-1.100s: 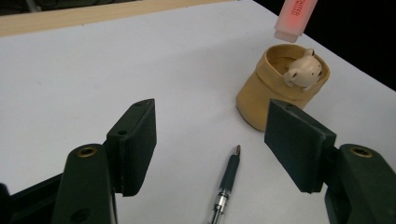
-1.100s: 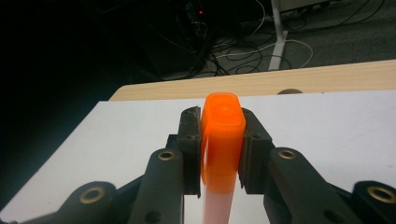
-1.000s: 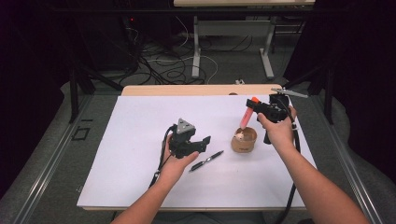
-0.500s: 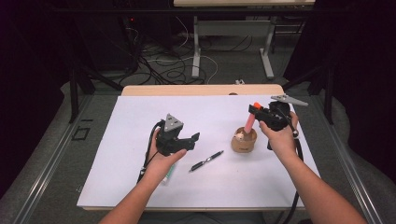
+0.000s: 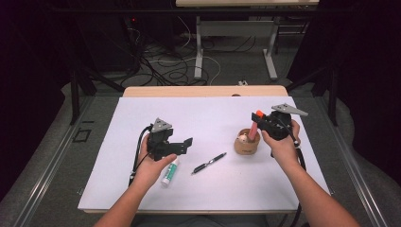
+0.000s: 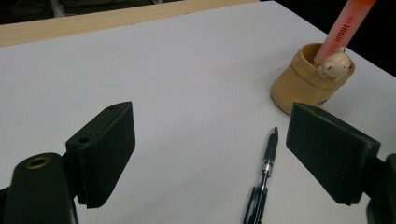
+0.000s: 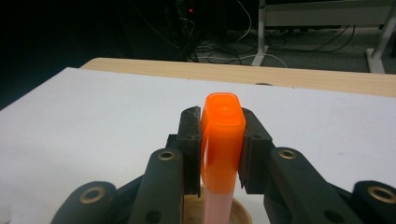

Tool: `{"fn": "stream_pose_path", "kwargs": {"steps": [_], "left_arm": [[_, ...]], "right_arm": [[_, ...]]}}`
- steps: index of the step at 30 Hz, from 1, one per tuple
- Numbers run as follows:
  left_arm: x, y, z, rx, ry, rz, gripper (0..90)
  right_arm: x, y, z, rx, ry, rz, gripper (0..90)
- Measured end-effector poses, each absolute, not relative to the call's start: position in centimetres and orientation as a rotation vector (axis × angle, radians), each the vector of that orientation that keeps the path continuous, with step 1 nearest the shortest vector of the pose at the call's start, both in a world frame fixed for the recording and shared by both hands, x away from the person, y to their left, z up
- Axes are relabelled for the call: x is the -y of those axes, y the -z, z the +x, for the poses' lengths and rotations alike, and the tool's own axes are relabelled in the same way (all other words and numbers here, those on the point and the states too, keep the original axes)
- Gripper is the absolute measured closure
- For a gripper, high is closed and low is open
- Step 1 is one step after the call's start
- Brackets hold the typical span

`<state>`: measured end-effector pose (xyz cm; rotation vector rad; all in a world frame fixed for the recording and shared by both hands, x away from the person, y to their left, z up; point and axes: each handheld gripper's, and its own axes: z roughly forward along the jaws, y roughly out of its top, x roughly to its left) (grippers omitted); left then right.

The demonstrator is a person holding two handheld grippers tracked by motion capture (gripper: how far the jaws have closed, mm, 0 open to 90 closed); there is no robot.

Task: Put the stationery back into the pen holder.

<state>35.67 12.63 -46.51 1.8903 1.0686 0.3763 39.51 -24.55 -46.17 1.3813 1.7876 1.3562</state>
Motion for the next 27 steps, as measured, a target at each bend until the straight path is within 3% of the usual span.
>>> {"fn": "stream_pose_path", "kwargs": {"steps": [27], "left_arm": [[-16.3,49.1,35.0,-1.165,-0.358,1.91,16.5]], "right_arm": [[24.9,50.6,38.7,-1.735,-1.336,1.371,74.2]]}}
